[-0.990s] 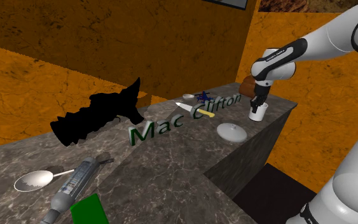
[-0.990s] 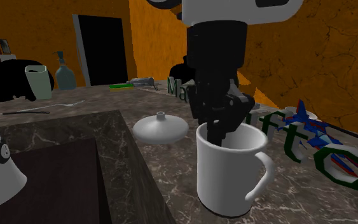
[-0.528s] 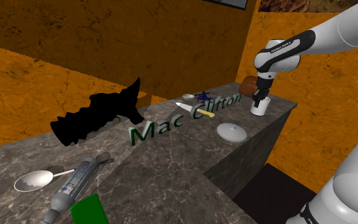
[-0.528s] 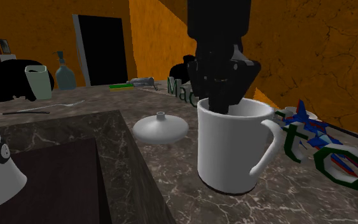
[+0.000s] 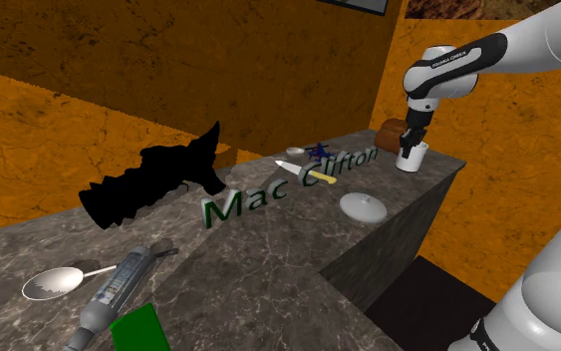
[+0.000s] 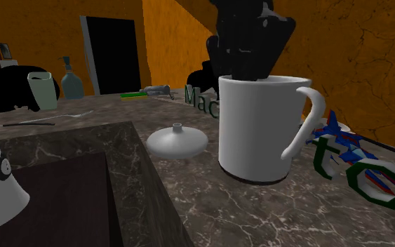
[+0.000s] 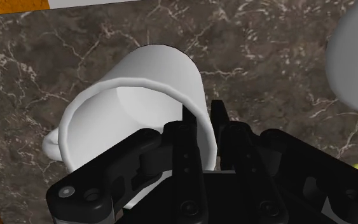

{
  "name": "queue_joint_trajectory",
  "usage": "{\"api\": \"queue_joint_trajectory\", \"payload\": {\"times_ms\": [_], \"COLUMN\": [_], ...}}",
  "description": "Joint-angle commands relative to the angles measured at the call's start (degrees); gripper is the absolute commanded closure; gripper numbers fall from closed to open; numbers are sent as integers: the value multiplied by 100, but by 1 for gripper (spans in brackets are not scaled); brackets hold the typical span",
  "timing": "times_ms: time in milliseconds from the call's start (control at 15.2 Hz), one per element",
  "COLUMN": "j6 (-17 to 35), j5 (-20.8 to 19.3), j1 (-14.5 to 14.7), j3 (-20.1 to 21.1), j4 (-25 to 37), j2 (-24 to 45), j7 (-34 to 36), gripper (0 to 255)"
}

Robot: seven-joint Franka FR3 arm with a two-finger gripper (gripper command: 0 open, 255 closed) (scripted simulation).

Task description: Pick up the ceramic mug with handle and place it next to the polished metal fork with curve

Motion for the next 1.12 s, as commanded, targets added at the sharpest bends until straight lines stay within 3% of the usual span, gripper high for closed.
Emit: {"api": "queue_joint_trajectory", "payload": {"times_ms": [0, 726, 1056], "j6": [-158, -975, -973], "j5": [-19, -67, -456], "j1": [4, 25, 225], "j3": [6, 39, 446], "j4": [115, 787, -184], "j2": [-47, -206, -1182], "j7": [6, 7, 782], "gripper": [255, 255, 255]}}
